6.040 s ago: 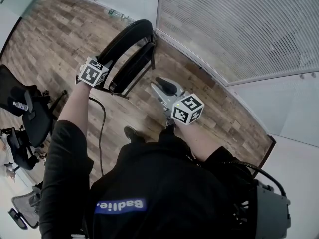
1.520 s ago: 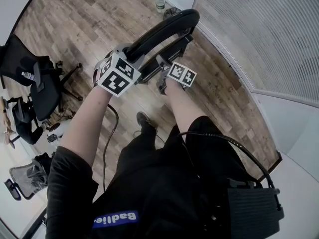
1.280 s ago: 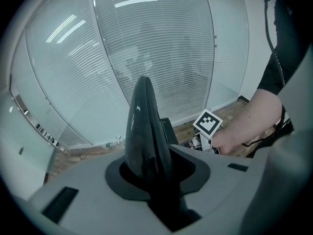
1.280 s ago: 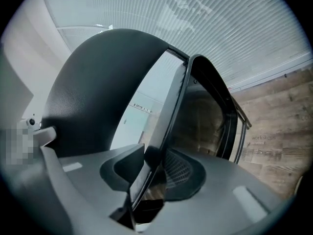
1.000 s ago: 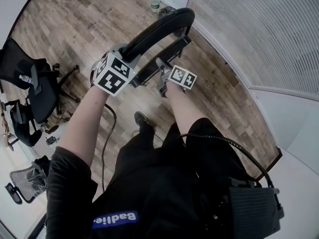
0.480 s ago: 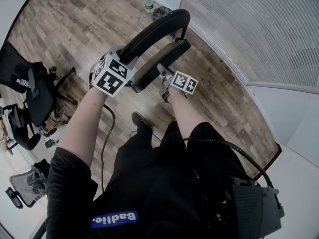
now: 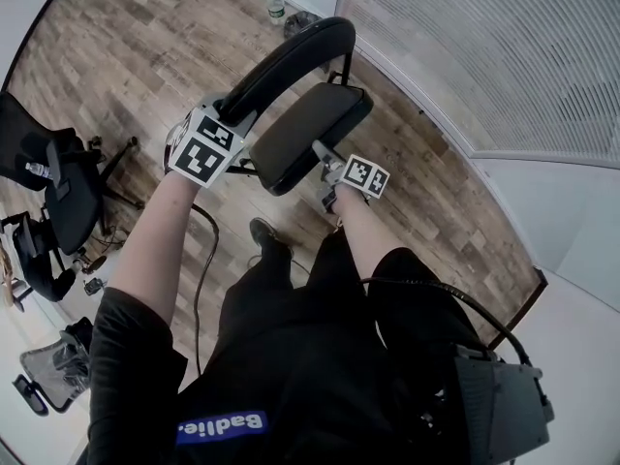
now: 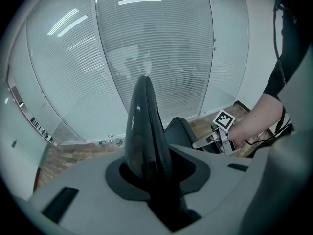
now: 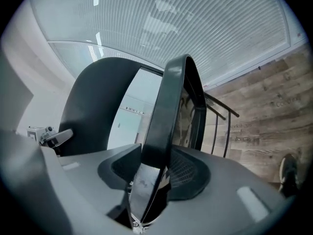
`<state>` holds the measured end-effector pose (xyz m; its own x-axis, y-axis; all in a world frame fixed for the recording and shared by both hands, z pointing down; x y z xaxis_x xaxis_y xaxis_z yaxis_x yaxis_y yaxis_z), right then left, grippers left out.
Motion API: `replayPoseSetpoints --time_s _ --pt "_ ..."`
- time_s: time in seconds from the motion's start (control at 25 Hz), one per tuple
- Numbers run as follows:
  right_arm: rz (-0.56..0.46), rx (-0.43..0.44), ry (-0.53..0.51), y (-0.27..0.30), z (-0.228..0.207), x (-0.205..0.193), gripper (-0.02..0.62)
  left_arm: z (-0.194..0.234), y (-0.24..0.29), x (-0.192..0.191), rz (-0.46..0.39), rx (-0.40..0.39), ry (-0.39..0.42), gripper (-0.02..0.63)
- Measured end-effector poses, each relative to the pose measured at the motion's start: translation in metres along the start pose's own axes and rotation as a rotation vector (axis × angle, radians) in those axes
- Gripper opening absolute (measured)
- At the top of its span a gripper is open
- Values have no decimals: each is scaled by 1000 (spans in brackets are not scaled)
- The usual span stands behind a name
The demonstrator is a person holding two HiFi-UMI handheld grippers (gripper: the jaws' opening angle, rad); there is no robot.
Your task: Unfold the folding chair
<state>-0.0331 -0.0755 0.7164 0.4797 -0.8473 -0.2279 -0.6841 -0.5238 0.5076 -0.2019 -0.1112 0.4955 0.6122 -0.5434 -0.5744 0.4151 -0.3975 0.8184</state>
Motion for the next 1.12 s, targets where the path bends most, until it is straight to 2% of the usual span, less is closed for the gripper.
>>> replayPoseSetpoints --time_s 0.84,1.12 --pt "28 36 125 -47 -104 -22 156 -2 28 -18 -18 -65 -62 95" --pt "27 -18 166 -53 -145 -32 171 8 40 -30 -30 -104 -102 98"
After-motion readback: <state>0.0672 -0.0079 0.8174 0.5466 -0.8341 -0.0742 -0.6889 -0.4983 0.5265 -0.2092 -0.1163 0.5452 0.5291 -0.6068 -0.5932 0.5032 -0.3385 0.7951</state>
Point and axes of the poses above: the fingertips, and each gripper's own axes: y forward along the fingers, z to its left, x out of its top, the point moved 2 cm from there along -y, backward along the fingers, and after that the axes turned 9 degrees about -x, right-handed, at the moved point
